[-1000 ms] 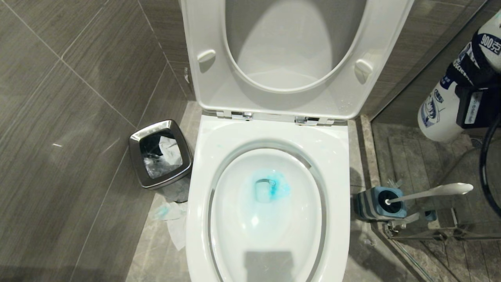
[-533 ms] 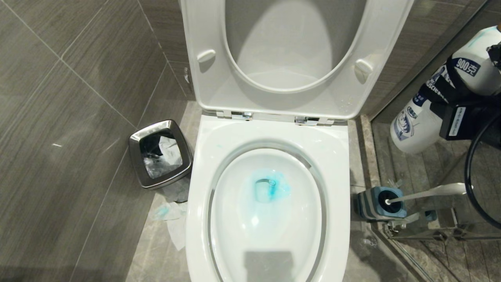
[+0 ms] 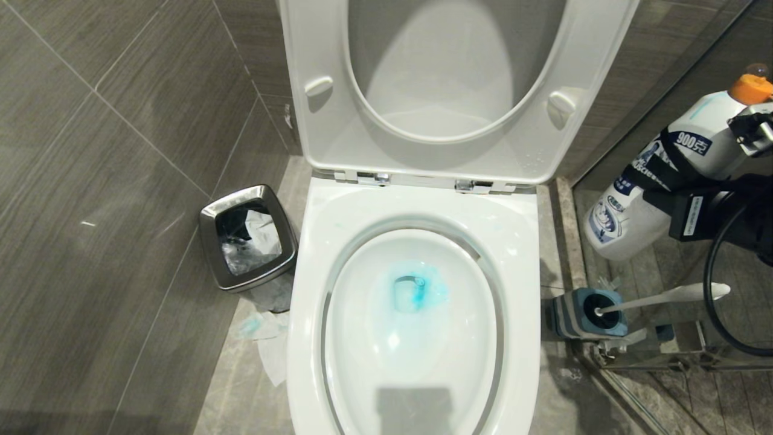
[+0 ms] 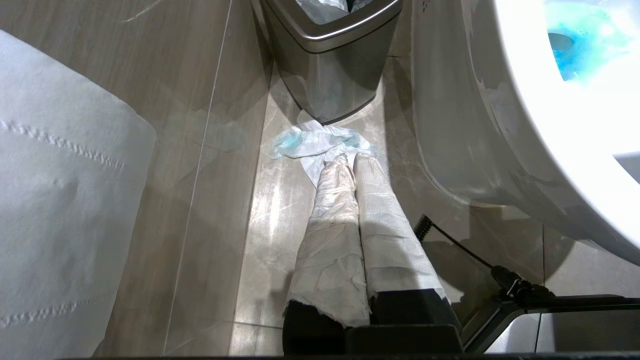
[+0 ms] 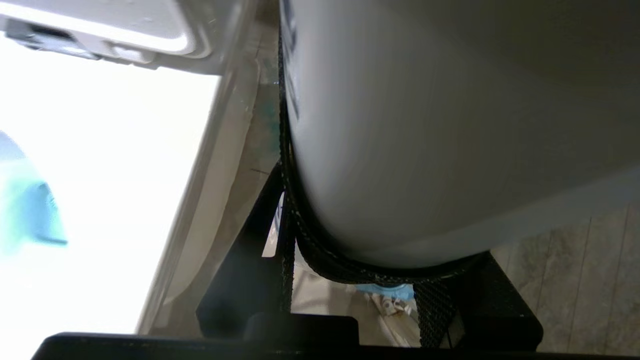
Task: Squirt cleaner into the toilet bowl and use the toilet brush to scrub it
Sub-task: Place the cleaning agent on the floor
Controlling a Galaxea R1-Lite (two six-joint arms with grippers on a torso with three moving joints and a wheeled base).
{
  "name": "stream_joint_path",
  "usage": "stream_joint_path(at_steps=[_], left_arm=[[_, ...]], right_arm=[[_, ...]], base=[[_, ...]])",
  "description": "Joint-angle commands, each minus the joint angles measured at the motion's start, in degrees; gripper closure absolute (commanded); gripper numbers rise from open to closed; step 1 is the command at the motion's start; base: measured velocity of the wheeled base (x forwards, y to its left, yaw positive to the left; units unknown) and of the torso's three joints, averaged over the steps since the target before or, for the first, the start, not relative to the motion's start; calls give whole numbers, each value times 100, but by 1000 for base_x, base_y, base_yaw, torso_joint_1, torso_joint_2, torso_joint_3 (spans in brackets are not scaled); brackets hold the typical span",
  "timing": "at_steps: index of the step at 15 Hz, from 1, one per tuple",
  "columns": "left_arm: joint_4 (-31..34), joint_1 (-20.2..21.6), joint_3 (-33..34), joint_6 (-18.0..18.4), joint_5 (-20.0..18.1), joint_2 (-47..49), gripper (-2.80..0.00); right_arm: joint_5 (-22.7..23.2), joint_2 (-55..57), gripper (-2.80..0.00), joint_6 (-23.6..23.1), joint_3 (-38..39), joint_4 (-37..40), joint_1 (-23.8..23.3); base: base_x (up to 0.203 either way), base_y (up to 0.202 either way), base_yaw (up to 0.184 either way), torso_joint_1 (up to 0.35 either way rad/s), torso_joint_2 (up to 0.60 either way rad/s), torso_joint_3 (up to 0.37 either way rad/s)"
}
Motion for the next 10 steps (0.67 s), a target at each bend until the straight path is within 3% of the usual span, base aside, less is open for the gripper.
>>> stream_joint_path(at_steps=[1, 6, 10], left_arm=[[3, 5, -1, 0, 2, 0, 0], [3, 9, -1, 0, 0, 0, 0], [3, 9, -1, 0, 2, 0, 0]], right_arm=[[3, 386, 0, -16, 52, -302, -34], [5, 1018, 0, -96, 75, -1055, -43], [-2, 1796, 0, -338, 214, -2148, -43]], base=[[0, 0, 0, 0, 0, 0], [0, 0, 0, 0, 0, 0], [0, 0, 0, 0, 0, 0]])
